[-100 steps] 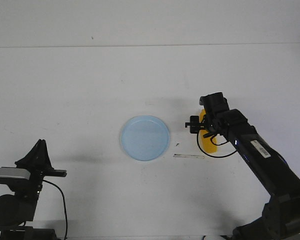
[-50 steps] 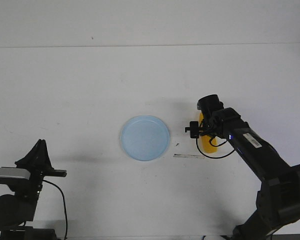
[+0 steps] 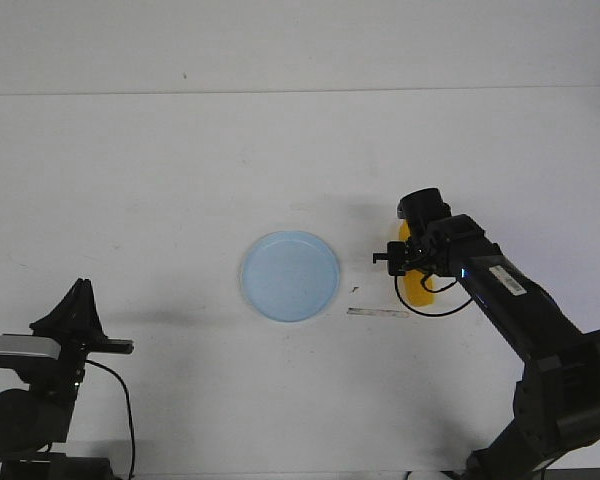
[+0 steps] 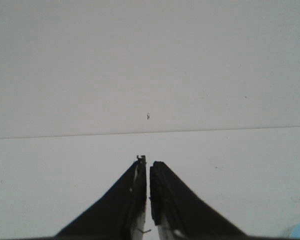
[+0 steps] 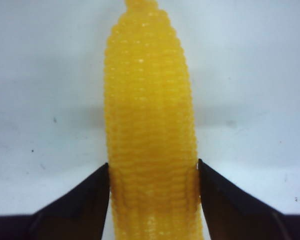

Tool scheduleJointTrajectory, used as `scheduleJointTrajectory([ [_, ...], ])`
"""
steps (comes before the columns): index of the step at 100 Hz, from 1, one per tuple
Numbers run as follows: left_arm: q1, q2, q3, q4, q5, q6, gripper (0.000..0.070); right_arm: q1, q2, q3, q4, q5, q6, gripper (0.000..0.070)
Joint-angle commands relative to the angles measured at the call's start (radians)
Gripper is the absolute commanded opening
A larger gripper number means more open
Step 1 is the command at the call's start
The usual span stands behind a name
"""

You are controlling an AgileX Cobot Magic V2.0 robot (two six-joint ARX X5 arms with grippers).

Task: Place corn on plate with both arms
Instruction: 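Lift the yellow corn off the table with the right gripper, then carry the corn over the blue plate and lower it onto it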

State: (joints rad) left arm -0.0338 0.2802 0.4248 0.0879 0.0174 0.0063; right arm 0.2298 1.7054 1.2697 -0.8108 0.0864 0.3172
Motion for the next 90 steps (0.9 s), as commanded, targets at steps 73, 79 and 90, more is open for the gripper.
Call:
scheduleJointTrajectory([
  [73, 0.001, -0.001, 0.009, 0.010, -0.003, 0.004, 0.0002, 0.226, -0.035, 0.104, 0.179, -0.488, 0.116, 0.0280],
  [79, 0.001, -0.001, 0.009, 0.010, -0.003, 0.004, 0.0002, 0.248, -0.014, 0.104, 0.184, -0.487, 0.132, 0.0281],
  [90, 0.001, -0.001, 0.009, 0.010, -0.003, 0.004, 0.0002, 0.275, 0.034, 0.104, 0.188, -0.487, 0.164, 0.0281],
])
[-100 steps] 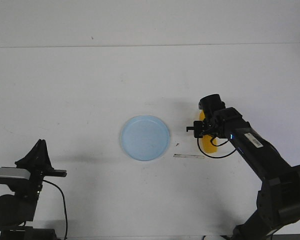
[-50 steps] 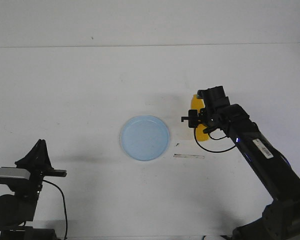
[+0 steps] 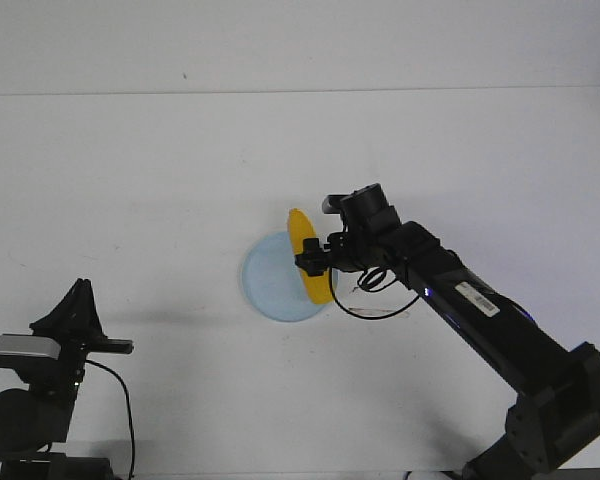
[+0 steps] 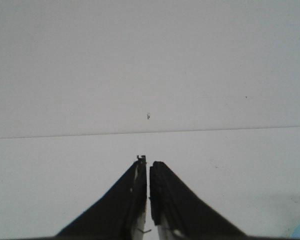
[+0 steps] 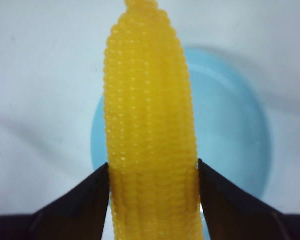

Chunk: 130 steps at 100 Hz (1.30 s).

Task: Place corn on plate with both arms
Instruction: 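Carry the corn over the blue plate and lower it onto it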

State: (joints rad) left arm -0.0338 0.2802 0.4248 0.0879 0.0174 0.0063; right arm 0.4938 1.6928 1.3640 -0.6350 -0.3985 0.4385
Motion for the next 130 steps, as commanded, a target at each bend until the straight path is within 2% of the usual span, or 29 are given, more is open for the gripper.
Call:
scheduleJointTrajectory([
  [1, 0.001, -0.001, 0.009, 0.010, -0.003, 0.004, 0.0002, 0.012, 0.052, 0.010, 0.015, -0.002, 0.045, 0.0281],
  [22, 0.001, -0.001, 0.009, 0.010, -0.003, 0.004, 0.0001, 0.039, 0.129, 0.010, 0.063, -0.002, 0.097, 0.0281],
  [59, 0.001, -0.001, 0.009, 0.010, -0.003, 0.004, 0.0001, 0.064, 0.161, 0.010, 0.089, 0.007, 0.098, 0.0286],
  [69, 0.001, -0.001, 0.009, 0.010, -0.003, 0.004, 0.0002, 0.072, 0.161, 0.010, 0.089, 0.008, 0.098, 0.0320],
  [77, 0.001, -0.001, 0.009, 0.010, -0.003, 0.004, 0.0002, 0.074, 0.161, 0.010, 0.092, 0.008, 0.098, 0.0416],
  [78, 0.001, -0.001, 0.009, 0.010, -0.003, 0.004, 0.0002, 0.074, 0.161, 0.010, 0.092, 0.008, 0.098, 0.0450],
  [85, 0.001, -0.001, 0.009, 0.010, -0.003, 0.004, 0.0002, 0.074, 0.161, 0.010, 0.095, 0.007, 0.097, 0.0495],
  [120, 0.001, -0.001, 0.009, 0.010, -0.003, 0.004, 0.0002, 0.082, 0.100, 0.011, 0.191, 0.015, 0.078, 0.0496],
  [130, 0.001, -0.001, 0.009, 0.010, -0.003, 0.004, 0.0002, 0.080, 0.051, 0.011, 0.217, 0.067, 0.035, 0.0493],
])
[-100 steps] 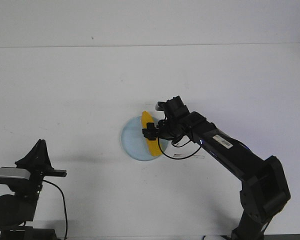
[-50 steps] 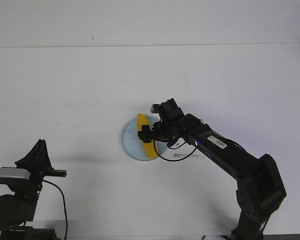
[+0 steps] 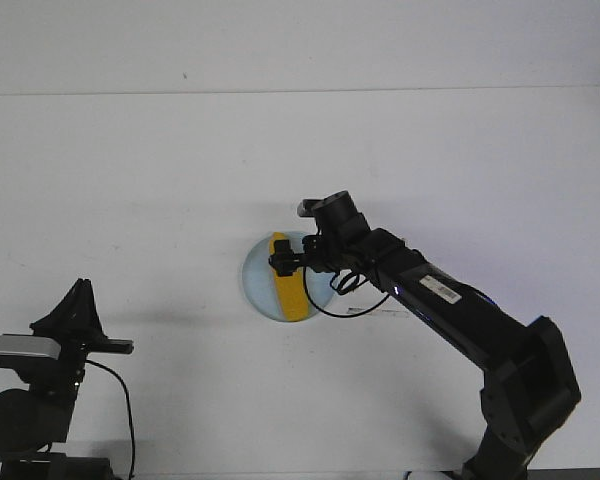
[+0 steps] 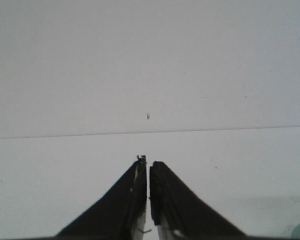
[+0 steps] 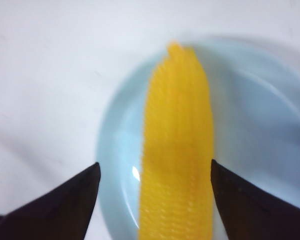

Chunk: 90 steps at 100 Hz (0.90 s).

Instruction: Place corn on plate with both arms

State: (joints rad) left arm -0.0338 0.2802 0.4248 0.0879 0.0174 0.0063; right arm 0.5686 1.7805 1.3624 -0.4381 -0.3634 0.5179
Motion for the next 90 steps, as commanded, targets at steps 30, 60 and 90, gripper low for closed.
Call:
scheduleJointTrajectory([
  [30, 0.001, -0.001, 0.009, 0.010, -0.003, 0.004, 0.0002, 0.001, -0.161, 0.011, -0.016, 0.283, -0.303, 0.0012],
  [60, 0.001, -0.001, 0.009, 0.010, -0.003, 0.004, 0.0002, -0.045, -0.258, -0.087, -0.013, 0.527, -0.435, 0.0010],
  [90, 0.001, -0.001, 0.009, 0.010, -0.003, 0.004, 0.0002, -0.201, -0.467, -0.389, 0.144, 0.515, -0.437, 0.0010],
])
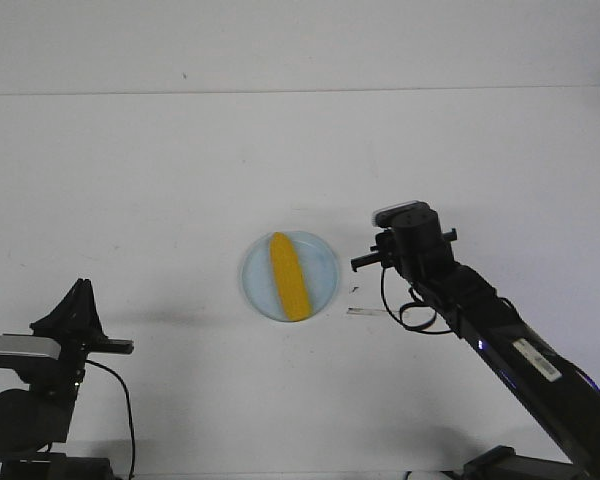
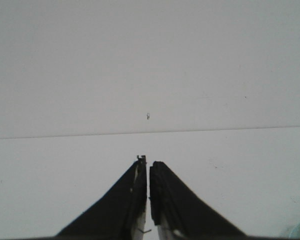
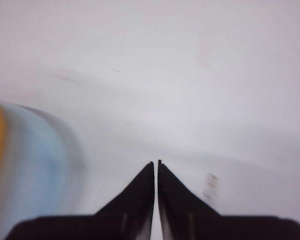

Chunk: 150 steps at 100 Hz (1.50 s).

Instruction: Place corn on plate with both arms

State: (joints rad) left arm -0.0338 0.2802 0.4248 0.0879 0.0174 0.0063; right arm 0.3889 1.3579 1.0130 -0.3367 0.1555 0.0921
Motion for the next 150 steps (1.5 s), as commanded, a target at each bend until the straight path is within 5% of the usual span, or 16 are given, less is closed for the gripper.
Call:
scheduleJointTrajectory([
  [1, 0.001, -0.001, 0.009, 0.010, -0.003, 0.004, 0.0002, -0.028, -0.053, -0.050, 0.048, -0.005, -0.011, 0.0010],
  [51, 0.001, -0.001, 0.009, 0.010, -0.003, 0.004, 0.0002, -0.321, -0.547, -0.517, 0.380, -0.182, -0.049, 0.0010],
  [101, 0.001, -0.001, 0.009, 0.010, -0.003, 0.004, 0.0002, -0.381, -0.980, -0.650, 0.269, -0.183, -0.045, 0.0010],
  [150, 0.001, -0.001, 0.009, 0.010, -0.003, 0.004, 0.0001, -0.382, -1.130, -0.649, 0.286, -0.182, -0.045, 0.0010],
])
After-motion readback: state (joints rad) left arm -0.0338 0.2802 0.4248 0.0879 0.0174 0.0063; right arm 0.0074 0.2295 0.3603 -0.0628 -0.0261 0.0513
